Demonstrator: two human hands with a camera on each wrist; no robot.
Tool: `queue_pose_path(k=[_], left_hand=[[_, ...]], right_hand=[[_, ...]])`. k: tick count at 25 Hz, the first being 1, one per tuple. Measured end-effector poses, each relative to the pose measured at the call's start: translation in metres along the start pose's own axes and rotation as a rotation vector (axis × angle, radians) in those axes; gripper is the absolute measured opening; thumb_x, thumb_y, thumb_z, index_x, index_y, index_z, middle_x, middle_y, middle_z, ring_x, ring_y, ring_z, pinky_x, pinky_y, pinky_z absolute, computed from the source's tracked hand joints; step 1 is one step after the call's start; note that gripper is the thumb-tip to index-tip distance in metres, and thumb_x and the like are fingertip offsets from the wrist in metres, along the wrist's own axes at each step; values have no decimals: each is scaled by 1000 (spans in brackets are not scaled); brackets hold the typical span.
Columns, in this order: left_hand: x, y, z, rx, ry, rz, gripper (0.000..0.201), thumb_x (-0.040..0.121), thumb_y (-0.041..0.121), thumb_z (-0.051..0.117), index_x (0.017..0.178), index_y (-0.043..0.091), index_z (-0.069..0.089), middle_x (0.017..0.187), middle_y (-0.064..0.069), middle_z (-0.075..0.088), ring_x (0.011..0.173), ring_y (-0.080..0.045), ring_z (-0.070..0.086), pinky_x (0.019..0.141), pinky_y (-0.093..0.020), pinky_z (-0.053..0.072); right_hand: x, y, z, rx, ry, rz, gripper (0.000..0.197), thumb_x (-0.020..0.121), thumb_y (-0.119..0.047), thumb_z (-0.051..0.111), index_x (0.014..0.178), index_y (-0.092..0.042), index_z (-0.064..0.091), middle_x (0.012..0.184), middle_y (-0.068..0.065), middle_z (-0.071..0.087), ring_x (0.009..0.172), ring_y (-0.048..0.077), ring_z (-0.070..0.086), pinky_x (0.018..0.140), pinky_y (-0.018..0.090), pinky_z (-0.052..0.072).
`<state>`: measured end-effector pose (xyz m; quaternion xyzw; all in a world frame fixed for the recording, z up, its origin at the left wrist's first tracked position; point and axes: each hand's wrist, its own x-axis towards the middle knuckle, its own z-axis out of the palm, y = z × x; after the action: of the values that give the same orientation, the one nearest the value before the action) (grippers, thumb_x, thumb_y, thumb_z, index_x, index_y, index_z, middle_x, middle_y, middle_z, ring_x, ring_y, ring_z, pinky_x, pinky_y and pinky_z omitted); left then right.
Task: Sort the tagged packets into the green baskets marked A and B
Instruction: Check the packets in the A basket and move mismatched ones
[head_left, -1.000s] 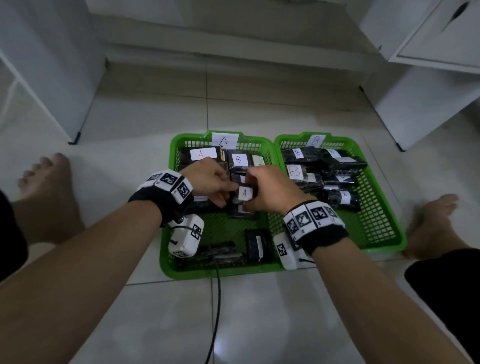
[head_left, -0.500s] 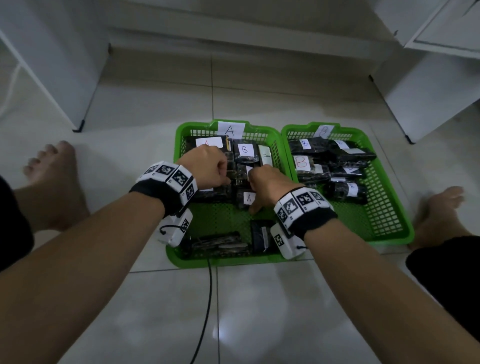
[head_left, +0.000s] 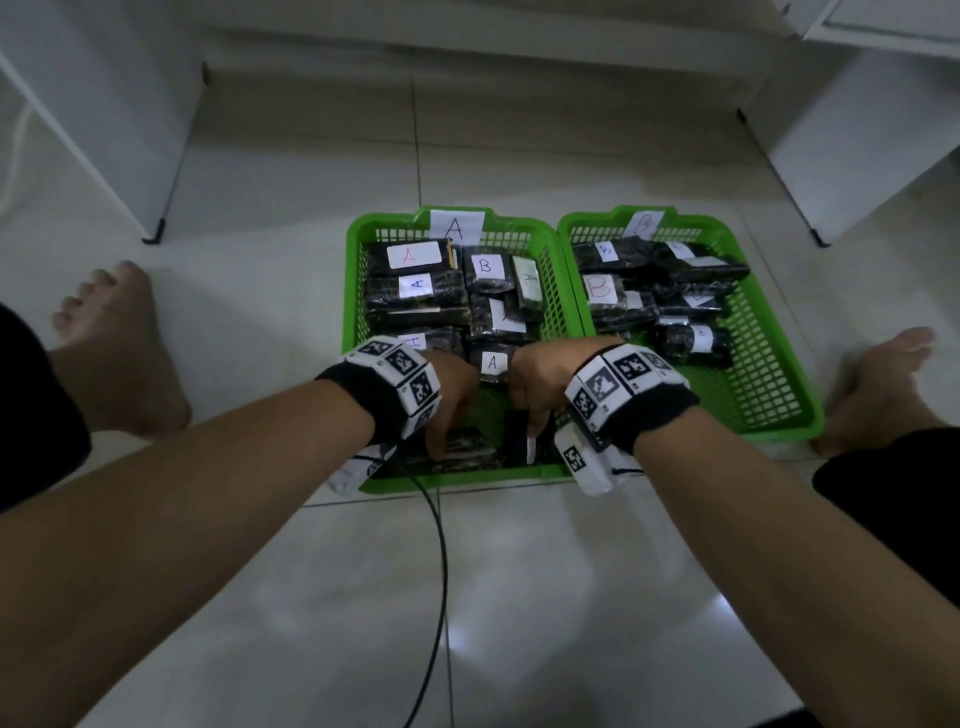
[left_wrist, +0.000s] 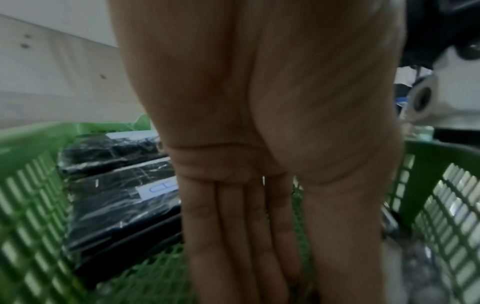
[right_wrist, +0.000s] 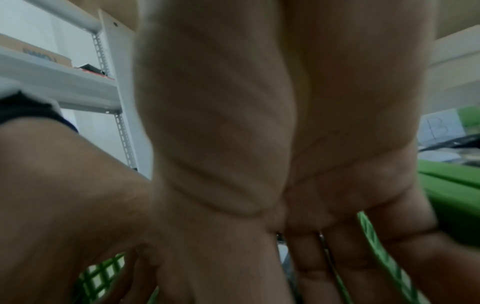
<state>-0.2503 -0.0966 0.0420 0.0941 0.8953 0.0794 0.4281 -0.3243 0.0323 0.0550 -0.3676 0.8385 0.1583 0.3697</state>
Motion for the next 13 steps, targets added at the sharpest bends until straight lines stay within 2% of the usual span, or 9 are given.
queue_pose_path(k=[2,3,5,6,8,10,13], left_hand=[[-3,-5,-2,-61,32,-5,25,65,25,89,67,21,64,73,5,64,72,-16,62,61,-27,51],[-7,-9,-6,-106,38,-5,19,68,20,84,67,20,65,74,3,67,72,-18,64,60,-28,54],[-14,-20,-13,-241,35,16,9,72,17,76,80,17,73,84,-2,74,82,-25,71,70,-37,61],[-17,-27,-18,-321,35,22,15,74,17,75,89,18,75,92,-4,76,89,-28,72,76,-43,62],[-23,-37,-25,-504,53,30,22,84,9,71,105,15,73,105,-10,75,97,-30,72,83,-47,60],[-30,-46,-30,-707,81,40,28,92,-1,62,118,7,68,108,-11,72,99,-29,70,86,-43,59],[-41,-58,-36,-867,172,74,29,96,-1,53,120,12,65,93,4,72,83,-14,67,76,-32,55]], right_hand=[[-9,4,-3,73,-8,-12,27,79,-33,82,67,-25,59,82,0,67,88,28,70,84,45,59],[-14,7,-9,109,-48,-21,25,80,-32,82,68,-22,63,79,-1,66,81,24,67,77,40,58],[-25,15,-25,236,-49,-27,18,84,-31,79,73,-21,70,75,-3,67,69,18,62,61,29,48],[-31,20,-32,312,-12,-31,13,86,-30,77,77,-22,72,77,-1,69,66,18,64,60,27,46],[-33,31,-40,497,51,-21,10,92,-21,69,87,-13,72,85,9,72,60,18,68,60,27,50],[-32,38,-45,746,88,-35,12,95,-9,62,96,0,69,88,19,70,63,22,68,57,31,56],[-32,45,-49,969,188,-58,17,96,-4,54,101,9,65,92,26,68,71,30,67,57,32,57]])
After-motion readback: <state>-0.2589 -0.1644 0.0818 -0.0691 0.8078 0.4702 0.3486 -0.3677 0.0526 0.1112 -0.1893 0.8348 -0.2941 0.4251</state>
